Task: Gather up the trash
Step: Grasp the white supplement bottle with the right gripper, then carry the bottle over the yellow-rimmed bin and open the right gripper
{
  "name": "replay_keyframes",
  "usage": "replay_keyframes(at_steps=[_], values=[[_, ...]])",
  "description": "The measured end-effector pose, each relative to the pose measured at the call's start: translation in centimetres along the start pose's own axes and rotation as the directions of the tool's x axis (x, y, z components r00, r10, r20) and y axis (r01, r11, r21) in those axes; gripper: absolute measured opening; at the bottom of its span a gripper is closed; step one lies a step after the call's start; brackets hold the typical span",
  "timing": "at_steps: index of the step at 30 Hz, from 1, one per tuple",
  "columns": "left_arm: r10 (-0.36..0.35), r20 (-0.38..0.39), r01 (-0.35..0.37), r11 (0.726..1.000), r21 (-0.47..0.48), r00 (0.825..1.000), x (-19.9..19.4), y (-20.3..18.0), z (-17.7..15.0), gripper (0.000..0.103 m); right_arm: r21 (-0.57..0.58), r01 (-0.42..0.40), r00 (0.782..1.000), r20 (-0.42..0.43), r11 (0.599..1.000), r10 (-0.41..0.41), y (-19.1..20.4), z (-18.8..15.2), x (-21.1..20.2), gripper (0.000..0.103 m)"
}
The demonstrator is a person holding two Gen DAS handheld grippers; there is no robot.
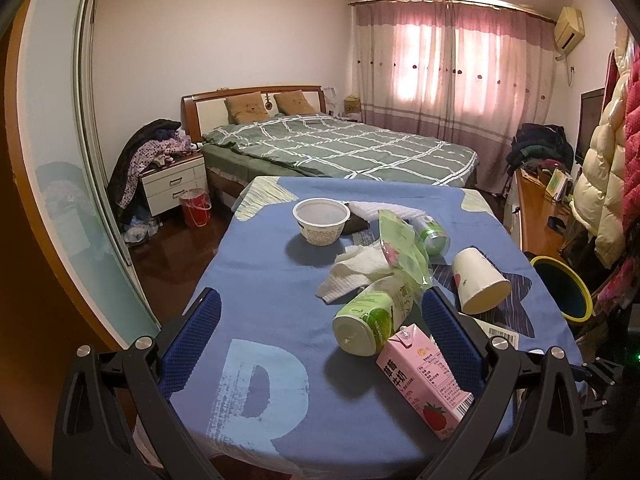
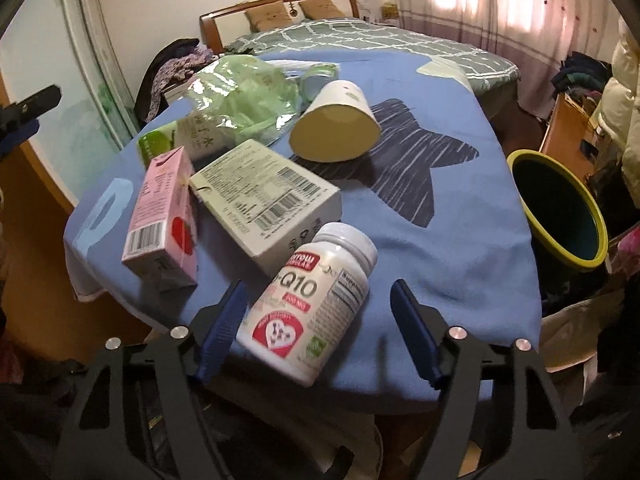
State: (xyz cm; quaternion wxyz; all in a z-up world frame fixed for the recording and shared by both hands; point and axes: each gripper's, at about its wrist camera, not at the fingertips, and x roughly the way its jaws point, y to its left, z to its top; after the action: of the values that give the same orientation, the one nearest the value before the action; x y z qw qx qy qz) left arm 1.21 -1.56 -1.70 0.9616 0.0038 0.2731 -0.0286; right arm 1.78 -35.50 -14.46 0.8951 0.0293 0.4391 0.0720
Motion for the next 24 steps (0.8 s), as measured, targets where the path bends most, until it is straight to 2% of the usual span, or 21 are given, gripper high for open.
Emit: replay_keyframes(at_steps=[4, 6, 12, 18, 24], values=[[-0.004, -0.006, 0.004, 1.0, 0.003, 1.0, 0.2, -0.3, -0.1, 0.099, 0.026, 0.008, 1.0, -0.006, 1.0, -0.008, -0.4, 0.0, 1.0, 0.06], [-0.007, -0.007, 0.007, 1.0, 0.007, 1.0, 0.2, -0.4, -0.1, 0.099, 0.037, 0.009, 1.0, -0.009, 0.999, -0.008, -0.5, 0.0, 1.4, 0.051], [-0.01, -0.009, 0.011, 1.0, 0.007, 1.0, 0.3, -0.5, -0.2, 0.099, 0.072, 0.02, 0.998, 0.054, 0.997, -0.024, -1.5, 0.5, 1.1, 0.045], [-0.027, -0.024, 0.028, 0.999, 0.017, 0.999, 0.9, -1.1, -0.5, 0.099, 0.112, 0.033, 0.994, 0.097, 0.993, -0.044, -3.2, 1.6, 0.6, 0.045], [-0.046, -0.039, 0.047, 0.999, 0.027, 0.998, 1.7, -1.7, -0.7, 0.099, 0.169, 0.081, 0.985, 0.136, 0.982, -0.104, -6.1, 2.8, 0.0, 0.045]])
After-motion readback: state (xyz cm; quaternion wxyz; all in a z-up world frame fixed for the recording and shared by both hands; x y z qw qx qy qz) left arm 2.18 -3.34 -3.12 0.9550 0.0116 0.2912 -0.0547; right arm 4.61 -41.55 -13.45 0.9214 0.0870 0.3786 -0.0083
